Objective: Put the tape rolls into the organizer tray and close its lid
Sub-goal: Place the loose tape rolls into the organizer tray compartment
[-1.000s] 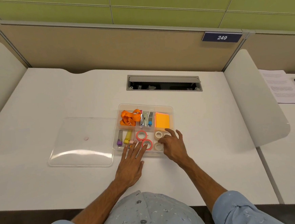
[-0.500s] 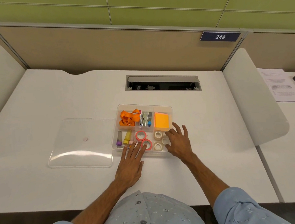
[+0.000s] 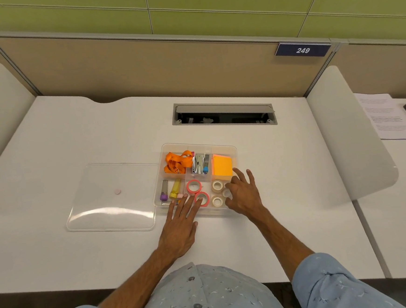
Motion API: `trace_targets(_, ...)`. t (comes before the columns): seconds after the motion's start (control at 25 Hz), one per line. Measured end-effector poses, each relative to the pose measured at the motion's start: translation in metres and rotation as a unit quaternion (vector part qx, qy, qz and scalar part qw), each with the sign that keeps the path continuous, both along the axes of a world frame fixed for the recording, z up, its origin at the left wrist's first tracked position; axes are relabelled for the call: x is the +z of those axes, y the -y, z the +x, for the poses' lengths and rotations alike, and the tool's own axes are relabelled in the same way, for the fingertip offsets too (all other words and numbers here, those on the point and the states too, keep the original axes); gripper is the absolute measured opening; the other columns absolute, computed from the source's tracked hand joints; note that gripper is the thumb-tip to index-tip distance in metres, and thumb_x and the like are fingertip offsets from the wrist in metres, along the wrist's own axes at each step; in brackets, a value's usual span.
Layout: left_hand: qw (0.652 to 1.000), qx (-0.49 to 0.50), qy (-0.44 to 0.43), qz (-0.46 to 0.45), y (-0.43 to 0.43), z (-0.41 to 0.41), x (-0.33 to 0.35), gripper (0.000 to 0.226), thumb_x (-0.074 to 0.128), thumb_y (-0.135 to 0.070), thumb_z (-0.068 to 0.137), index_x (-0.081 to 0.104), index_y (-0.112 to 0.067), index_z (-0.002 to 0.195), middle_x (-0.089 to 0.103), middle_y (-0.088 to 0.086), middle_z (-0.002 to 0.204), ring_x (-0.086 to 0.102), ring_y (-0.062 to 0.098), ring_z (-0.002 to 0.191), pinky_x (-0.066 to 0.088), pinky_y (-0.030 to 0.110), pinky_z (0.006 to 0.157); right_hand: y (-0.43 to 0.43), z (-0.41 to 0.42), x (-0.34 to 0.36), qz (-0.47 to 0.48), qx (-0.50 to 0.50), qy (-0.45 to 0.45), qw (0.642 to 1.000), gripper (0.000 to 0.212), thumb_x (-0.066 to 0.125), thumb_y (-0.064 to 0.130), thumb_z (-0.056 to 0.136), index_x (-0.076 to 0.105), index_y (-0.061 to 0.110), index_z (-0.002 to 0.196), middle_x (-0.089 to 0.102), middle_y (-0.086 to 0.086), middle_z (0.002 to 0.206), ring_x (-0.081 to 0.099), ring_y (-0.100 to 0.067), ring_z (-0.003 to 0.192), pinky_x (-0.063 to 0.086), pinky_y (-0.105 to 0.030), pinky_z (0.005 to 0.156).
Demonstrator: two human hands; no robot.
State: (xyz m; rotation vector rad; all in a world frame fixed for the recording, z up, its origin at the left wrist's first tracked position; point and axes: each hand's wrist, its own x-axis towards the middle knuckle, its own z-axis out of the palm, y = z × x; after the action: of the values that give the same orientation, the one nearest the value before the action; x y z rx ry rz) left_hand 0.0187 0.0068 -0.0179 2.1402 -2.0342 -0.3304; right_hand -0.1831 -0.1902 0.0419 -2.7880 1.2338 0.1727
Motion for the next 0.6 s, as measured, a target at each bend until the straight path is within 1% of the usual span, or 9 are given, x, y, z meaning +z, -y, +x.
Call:
trace_targets(0.08, 1.0, -0.001, 0.003, -0.006, 0.0, 0.0, 0.0, 0.07, 0.01, -0.054, 0.111, 0.026, -0.021, 0.171, 0.024, 0.007, 0.178, 0.021, 0.034, 0.164, 0.021, 0.063, 0.13, 0.001, 0.002, -0.002, -0.002, 0.001, 0.009, 1.0, 0.047, 0.074, 0.055, 0.082, 0.078, 0.022, 0.114, 0.068, -0.005, 0.141, 0.035, -0.03, 0.155, 0.007, -0.065, 0.128)
trace_targets(0.2, 1.0, -0.002, 0.009, -0.012, 0.0, 0.0, -0.002, 0.067, 0.023, -0.05, 0.111, 0.024, -0.022, 0.172, 0.022, 0.007, 0.179, 0.02, 0.033, 0.165, 0.019, 0.062, 0.131, 0.003, 0.006, -0.001, -0.002, 0.0, -0.001, 1.0, 0.048, 0.071, 0.057, 0.084, 0.077, 0.022, 0.117, 0.066, -0.005, 0.143, 0.032, -0.029, 0.156, 0.003, -0.064, 0.128)
trace_targets(0.36, 1.0, -0.002, 0.01, -0.02, -0.001, 0.001, -0.004, 0.068, 0.029, -0.048, 0.11, 0.025, -0.022, 0.172, 0.022, 0.007, 0.179, 0.019, 0.033, 0.165, 0.019, 0.063, 0.131, 0.003, 0.007, -0.002, 0.005, -0.005, -0.008, 1.0, 0.047, 0.07, 0.055, 0.085, 0.077, 0.022, 0.117, 0.066, -0.005, 0.142, 0.032, -0.029, 0.156, 0.002, -0.064, 0.127)
trace_targets(0.44, 1.0, -0.003, 0.01, -0.029, -0.001, 0.001, -0.005, 0.067, 0.036, -0.045, 0.11, 0.026, -0.021, 0.171, 0.023, 0.007, 0.179, 0.02, 0.033, 0.165, 0.019, 0.062, 0.131, 0.002, 0.004, -0.001, 0.0, -0.01, 0.007, 1.0, 0.049, 0.07, 0.056, 0.084, 0.075, 0.023, 0.121, 0.067, -0.004, 0.142, 0.035, -0.029, 0.154, 0.005, -0.065, 0.127)
trace_targets(0.52, 0.999, -0.001, 0.009, -0.035, -0.001, 0.001, -0.004, 0.069, 0.044, -0.042, 0.108, 0.026, -0.021, 0.171, 0.023, 0.007, 0.179, 0.02, 0.033, 0.165, 0.017, 0.061, 0.132, -0.001, 0.0, 0.001, -0.005, -0.014, 0.041, 0.999, 0.051, 0.07, 0.054, 0.084, 0.074, 0.021, 0.123, 0.068, -0.006, 0.141, 0.041, -0.032, 0.151, 0.011, -0.068, 0.126)
trace_targets(0.6, 0.999, 0.0, 0.009, -0.038, -0.001, 0.001, -0.004, 0.07, 0.045, -0.041, 0.107, 0.025, -0.021, 0.172, 0.021, 0.007, 0.179, 0.018, 0.032, 0.166, 0.015, 0.061, 0.133, -0.005, -0.006, 0.003, -0.013, -0.022, 0.077, 0.997, 0.05, 0.065, 0.053, 0.084, 0.074, 0.021, 0.121, 0.07, -0.006, 0.137, 0.046, -0.033, 0.147, 0.017, -0.068, 0.124)
